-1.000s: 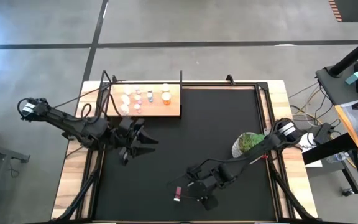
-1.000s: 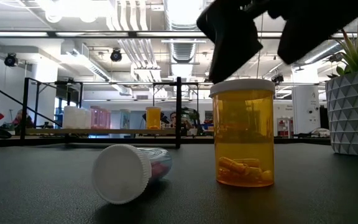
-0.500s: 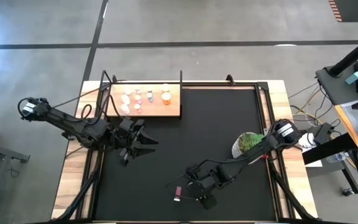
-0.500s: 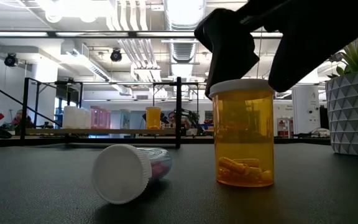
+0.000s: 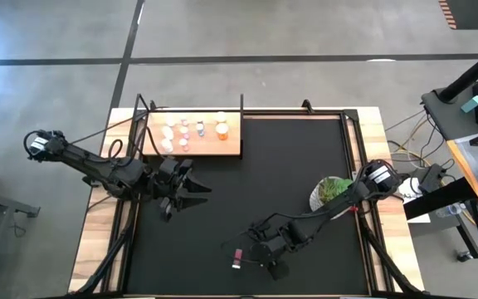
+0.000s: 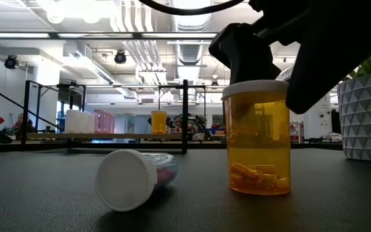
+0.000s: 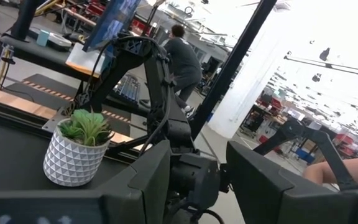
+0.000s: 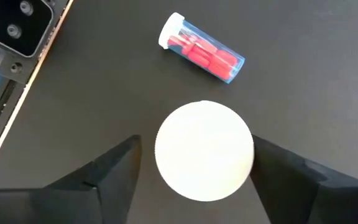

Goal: Pick and place medicine bottles onto shelf by color
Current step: Put the orange capsule bottle into the shelf

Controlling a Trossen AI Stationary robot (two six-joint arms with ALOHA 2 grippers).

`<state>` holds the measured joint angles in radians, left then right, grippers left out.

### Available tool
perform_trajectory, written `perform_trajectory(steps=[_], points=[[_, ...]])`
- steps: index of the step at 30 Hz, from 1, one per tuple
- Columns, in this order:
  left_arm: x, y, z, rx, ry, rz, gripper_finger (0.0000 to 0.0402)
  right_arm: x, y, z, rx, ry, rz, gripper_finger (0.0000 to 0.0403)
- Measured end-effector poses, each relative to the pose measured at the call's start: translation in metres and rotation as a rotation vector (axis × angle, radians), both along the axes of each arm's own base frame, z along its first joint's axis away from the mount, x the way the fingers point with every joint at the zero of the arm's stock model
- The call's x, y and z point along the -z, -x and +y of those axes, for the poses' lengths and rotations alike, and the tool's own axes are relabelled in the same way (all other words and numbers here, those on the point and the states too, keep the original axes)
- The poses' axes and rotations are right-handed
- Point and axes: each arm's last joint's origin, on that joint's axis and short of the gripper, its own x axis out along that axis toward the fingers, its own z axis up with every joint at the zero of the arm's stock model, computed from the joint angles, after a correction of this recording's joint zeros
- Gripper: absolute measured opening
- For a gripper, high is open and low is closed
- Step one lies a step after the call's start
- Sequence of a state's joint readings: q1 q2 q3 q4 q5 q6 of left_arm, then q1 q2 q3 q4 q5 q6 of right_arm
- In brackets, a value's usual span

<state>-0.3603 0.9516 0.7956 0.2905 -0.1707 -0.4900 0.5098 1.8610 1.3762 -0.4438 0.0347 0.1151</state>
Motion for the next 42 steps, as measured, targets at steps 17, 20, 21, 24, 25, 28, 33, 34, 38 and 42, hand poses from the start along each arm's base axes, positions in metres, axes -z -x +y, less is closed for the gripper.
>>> perform_trajectory(steps=[17,20,21,24,25,28,33,34,38,42], points=[[0.0,0.0,0.001,-0.018,0.003,0.001,0.0142,-0.004,-0.006,-0.019,0.036,0.009,0.03,0.022],[0.0,0.0,0.001,-0.018,0.003,0.001,0.0142,-0.01,-0.011,-0.032,0.068,0.002,0.015,0.022],[0.0,0.0,0.001,-0.018,0.003,0.001,0.0142,-0.012,-0.012,-0.038,0.083,-0.001,0.009,0.0218],[0.0,0.0,0.001,-0.018,0.003,0.001,0.0142,-0.017,-0.021,-0.061,0.144,-0.006,-0.009,0.021],[0.0,0.0,0.001,-0.018,0.003,0.001,0.0142,-0.018,-0.024,-0.07,0.171,-0.009,-0.013,0.0208],[0.0,0.0,0.001,-0.018,0.001,0.001,0.0142,-0.021,-0.034,-0.099,0.259,-0.021,-0.028,0.0208],[-0.001,0.0,0.001,-0.023,-0.03,-0.007,0.0142,-0.024,-0.05,-0.149,0.45,-0.085,-0.095,0.0211],[-0.001,0.0,0.001,-0.023,-0.031,-0.007,0.0142,-0.025,-0.052,-0.159,0.486,-0.098,-0.11,0.0211],[-0.002,0.0,0.005,-0.049,-0.074,-0.02,0.0142,-0.028,-0.059,-0.195,0.625,-0.151,-0.165,0.0211],[-0.011,0.007,0.015,-0.102,-0.173,-0.076,0.0142,-0.028,-0.059,-0.219,0.761,-0.206,-0.169,0.0211]])
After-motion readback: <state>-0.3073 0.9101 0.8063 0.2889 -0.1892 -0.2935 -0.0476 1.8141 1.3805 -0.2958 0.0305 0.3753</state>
